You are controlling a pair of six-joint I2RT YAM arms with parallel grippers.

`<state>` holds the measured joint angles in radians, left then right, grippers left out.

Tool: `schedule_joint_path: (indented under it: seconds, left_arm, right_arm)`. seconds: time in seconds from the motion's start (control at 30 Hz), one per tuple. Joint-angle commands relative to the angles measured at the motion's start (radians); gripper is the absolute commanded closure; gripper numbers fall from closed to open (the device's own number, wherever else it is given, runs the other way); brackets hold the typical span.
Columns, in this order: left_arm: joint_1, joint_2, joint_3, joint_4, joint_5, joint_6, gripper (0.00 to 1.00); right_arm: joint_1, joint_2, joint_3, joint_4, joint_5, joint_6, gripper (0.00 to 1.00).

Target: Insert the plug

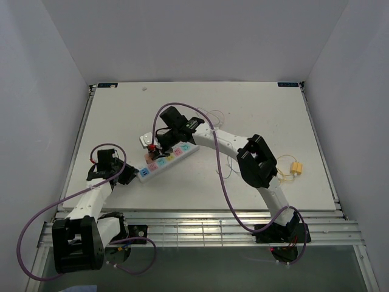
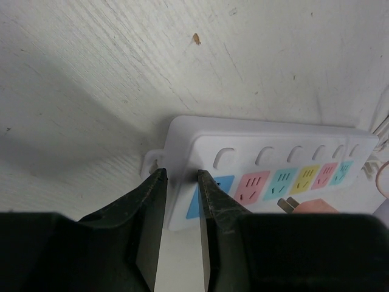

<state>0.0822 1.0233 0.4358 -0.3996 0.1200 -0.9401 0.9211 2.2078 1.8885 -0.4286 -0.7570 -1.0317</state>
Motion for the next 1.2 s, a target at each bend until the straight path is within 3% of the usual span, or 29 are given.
schedule_joint_path:
  seconds: [0.0, 0.37, 1.17]
  left_arm:
    - [0.002, -0.003, -0.032, -0.005, 0.003, 0.021, 0.63]
    - [0.002, 0.017, -0.031, -0.005, 0.013, 0.037, 0.66]
    - [0.001, 0.031, -0.029, 0.007, 0.032, 0.049, 0.66]
  right_arm:
    - [0.005, 0.006, 0.012, 0.002, 0.004, -0.044, 0.92]
    - [0.016, 0.016, 0.017, -0.113, 0.055, -0.202, 0.92]
    - [0.03, 0.061, 0.063, -0.039, -0.033, -0.186, 0.92]
